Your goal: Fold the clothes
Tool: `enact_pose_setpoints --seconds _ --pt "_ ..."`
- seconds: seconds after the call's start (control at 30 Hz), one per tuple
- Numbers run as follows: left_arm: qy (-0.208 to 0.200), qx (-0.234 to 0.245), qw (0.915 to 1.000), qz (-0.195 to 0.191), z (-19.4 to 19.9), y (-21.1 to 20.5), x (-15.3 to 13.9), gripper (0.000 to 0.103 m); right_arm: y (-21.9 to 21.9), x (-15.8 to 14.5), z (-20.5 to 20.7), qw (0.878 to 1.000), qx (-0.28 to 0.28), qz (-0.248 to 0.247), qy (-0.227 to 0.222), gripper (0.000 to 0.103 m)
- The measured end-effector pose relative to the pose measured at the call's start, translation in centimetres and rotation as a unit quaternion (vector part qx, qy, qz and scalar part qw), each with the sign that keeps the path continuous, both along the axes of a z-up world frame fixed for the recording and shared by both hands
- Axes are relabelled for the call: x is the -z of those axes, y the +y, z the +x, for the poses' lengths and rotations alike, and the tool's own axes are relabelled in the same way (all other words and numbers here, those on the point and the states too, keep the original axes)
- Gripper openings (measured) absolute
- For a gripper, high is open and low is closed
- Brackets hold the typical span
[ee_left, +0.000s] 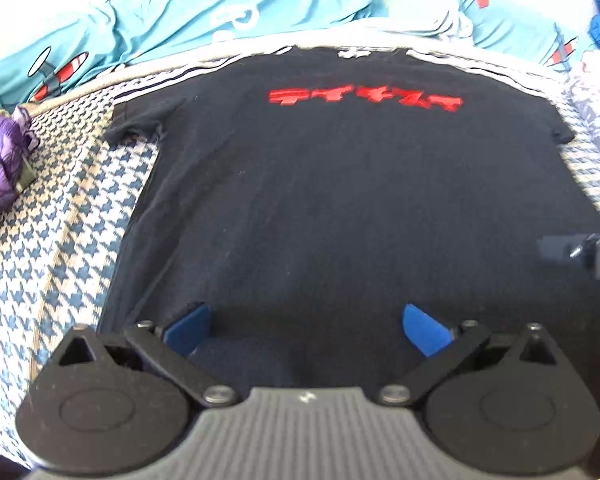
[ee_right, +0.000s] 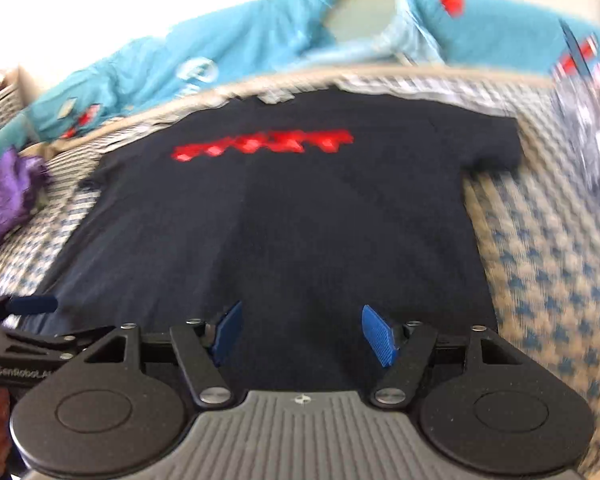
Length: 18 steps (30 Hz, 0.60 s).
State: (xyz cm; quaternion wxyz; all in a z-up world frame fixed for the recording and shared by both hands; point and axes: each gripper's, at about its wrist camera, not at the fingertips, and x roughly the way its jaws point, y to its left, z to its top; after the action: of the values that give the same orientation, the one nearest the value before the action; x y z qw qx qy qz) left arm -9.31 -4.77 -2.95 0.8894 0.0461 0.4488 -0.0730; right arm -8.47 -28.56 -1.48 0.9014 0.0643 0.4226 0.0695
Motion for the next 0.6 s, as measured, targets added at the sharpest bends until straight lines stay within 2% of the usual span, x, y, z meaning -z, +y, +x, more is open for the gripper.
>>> enact_pose_setpoints --seconds 0.07,0.17,0.23,0.43,0.47,0.5,0.53,0.6 --pt "-0.002 -0.002 1.0 -0.001 0.0 0.1 0.1 0.103 -0.5 -0.1 0.0 1.0 0.019 -0.007 -0.003 0.058" --pt "0.0 -0.006 1.0 0.004 0.1 0.5 0.2 0.103 -0.6 0.0 -0.2 0.996 0.056 -0.066 -0.01 0.057" --pt "0.001 -0.01 0.9999 0.003 0.1 0.8 0.3 0.103 -0.8 0.3 -0.1 0.994 0.063 -0.085 -0.006 0.057" --pt "-0.002 -0.012 0.9999 0.01 -0.3 1.1 0.4 0.103 -0.5 0.2 -0.3 0.994 0.067 -0.088 -0.002 0.06" --pt "-0.002 -0.013 0.9999 0.011 -0.3 1.1 0.4 0.103 -0.5 0.2 -0.1 0.994 0.067 -0.083 0.001 0.062" --pt "-0.002 -0.014 0.9998 0.011 -0.4 1.1 0.4 0.103 -0.5 0.3 0.1 0.995 0.061 -0.075 0.004 0.072" --pt "-0.001 -0.015 0.9998 0.011 -0.4 1.1 0.4 0.103 -0.6 0.3 0.3 0.996 0.054 -0.065 0.01 0.089" --pt "0.0 -0.018 0.9998 0.009 -0.5 1.2 0.4 0.103 -0.5 0.6 0.5 0.998 0.038 -0.049 0.025 0.103"
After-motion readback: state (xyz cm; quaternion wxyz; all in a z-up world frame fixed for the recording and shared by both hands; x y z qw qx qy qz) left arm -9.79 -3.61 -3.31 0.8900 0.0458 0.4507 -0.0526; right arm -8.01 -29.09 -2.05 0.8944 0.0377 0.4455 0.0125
